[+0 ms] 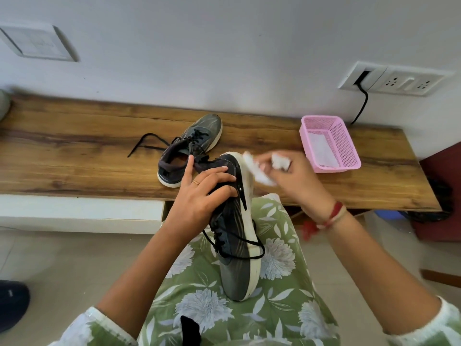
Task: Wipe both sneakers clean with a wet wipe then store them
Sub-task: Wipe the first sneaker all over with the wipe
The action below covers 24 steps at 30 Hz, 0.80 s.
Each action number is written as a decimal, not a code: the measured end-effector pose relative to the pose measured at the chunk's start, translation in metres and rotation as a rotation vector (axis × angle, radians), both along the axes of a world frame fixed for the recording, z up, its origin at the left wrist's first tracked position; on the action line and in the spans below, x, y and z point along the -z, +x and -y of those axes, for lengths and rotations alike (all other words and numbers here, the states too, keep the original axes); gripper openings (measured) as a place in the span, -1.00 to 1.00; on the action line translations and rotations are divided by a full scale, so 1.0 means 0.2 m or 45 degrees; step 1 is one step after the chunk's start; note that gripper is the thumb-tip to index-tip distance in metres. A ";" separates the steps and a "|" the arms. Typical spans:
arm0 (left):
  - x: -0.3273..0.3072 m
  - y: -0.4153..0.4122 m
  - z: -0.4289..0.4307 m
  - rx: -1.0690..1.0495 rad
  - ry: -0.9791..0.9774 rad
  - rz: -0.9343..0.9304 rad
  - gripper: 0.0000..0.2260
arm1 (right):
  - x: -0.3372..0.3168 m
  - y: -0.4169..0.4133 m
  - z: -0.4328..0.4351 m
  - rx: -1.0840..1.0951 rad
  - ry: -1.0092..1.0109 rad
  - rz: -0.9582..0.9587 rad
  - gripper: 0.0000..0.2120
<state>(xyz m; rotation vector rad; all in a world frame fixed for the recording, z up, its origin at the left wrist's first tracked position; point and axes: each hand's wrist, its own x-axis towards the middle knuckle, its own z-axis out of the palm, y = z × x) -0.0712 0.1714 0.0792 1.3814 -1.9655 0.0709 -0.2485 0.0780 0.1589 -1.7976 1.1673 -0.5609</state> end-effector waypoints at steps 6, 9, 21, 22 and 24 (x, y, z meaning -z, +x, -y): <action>-0.02 -0.04 0.01 0.062 -0.009 0.056 -0.91 | 0.00 0.18 0.08 -0.291 -0.428 -0.396 -0.75; -0.02 -0.04 0.01 0.059 -0.009 0.061 -0.93 | 0.03 0.16 0.01 -0.331 -0.539 -0.477 -0.67; 0.01 -0.06 -0.02 0.052 -0.028 -0.026 -0.89 | 0.03 0.09 -0.01 0.187 -0.358 -0.028 -0.81; 0.01 -0.06 -0.02 0.058 -0.042 -0.023 -0.89 | 0.01 0.12 0.01 0.098 -0.439 -0.103 -0.80; 0.00 -0.07 -0.01 0.055 -0.061 -0.017 -0.89 | 0.00 0.17 0.01 -0.166 -0.520 -0.329 -0.75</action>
